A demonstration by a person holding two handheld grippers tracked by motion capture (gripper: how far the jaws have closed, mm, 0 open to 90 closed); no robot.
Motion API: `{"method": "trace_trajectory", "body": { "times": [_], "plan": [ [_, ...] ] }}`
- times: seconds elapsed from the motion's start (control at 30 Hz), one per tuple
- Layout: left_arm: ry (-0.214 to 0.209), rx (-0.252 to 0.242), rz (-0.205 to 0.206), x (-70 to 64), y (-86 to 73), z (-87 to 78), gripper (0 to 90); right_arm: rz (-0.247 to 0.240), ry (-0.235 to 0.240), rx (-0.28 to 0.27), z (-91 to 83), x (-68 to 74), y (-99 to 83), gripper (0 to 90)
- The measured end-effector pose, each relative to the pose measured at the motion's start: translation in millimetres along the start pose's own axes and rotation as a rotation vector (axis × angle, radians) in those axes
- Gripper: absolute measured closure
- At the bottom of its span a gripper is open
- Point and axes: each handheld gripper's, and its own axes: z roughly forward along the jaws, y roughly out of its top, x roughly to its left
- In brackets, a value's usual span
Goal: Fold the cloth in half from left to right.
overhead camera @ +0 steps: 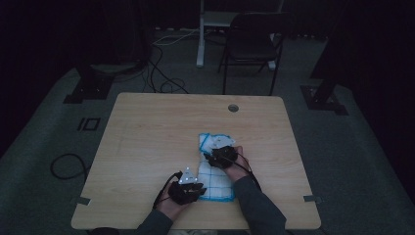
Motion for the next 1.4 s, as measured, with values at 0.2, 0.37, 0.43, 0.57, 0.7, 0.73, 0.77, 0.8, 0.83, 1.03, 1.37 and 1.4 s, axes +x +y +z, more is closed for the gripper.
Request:
{"method": "trace_trajectory", "body": {
  "times": [0.2, 0.37, 0.43, 0.57, 0.7, 0.73, 0.77, 0.8, 0.83, 1.03, 1.37, 1.4],
  "plan": [
    [0.003, 0.001, 0.003, -0.3, -0.1, 0.0, 73.4, -0.017, -0.032, 0.045, 13.1, -1.5, -2.1, 61.3],
    [0.003, 0.003, 0.003, -0.6, 0.0, -0.1, 73.2, -0.025, -0.058, 0.058, 13.4, -5.9, -1.8, 76.5],
    [0.003, 0.003, 0.003, -0.6, -0.1, -0.1, 73.1, -0.017, -0.062, 0.052, 11.7, -8.1, -1.5, 81.3],
    [0.002, 0.001, -0.001, -0.8, -0.1, 0.1, 73.1, -0.001, -0.068, 0.044, 7.7, -14.1, -0.9, 85.3],
    [0.001, -0.001, -0.004, -0.7, -0.2, 0.2, 73.1, 0.023, -0.069, 0.035, 5.0, -21.3, -1.3, 85.3],
    [0.002, 0.000, -0.003, -0.6, -0.1, 0.1, 73.1, 0.031, -0.069, 0.030, 4.4, -23.7, -1.7, 85.3],
    [0.002, 0.000, -0.002, -0.7, -0.1, 0.2, 73.2, 0.041, -0.070, 0.029, 3.6, -26.3, -2.3, 85.3],
    [0.002, 0.000, -0.002, -0.7, -0.1, 0.2, 73.1, 0.050, -0.072, 0.026, 3.0, -28.8, -3.1, 85.3],
    [0.001, 0.000, -0.002, -0.7, -0.1, 0.2, 73.2, 0.057, -0.077, 0.029, 2.2, -31.4, -3.9, 85.2],
    [0.001, -0.002, -0.008, -2.1, -0.6, 0.2, 73.2, 0.108, -0.096, 0.025, -3.0, -49.6, -9.7, 85.1],
    [-0.005, 0.002, -0.007, -4.2, -1.7, -0.8, 73.6, 0.168, -0.133, 0.050, -7.3, -73.4, -23.3, 84.6],
    [-0.005, 0.008, -0.007, -5.4, -2.1, -1.5, 73.6, 0.175, -0.137, 0.053, -7.4, -74.9, -24.4, 84.5]
  ]
}}
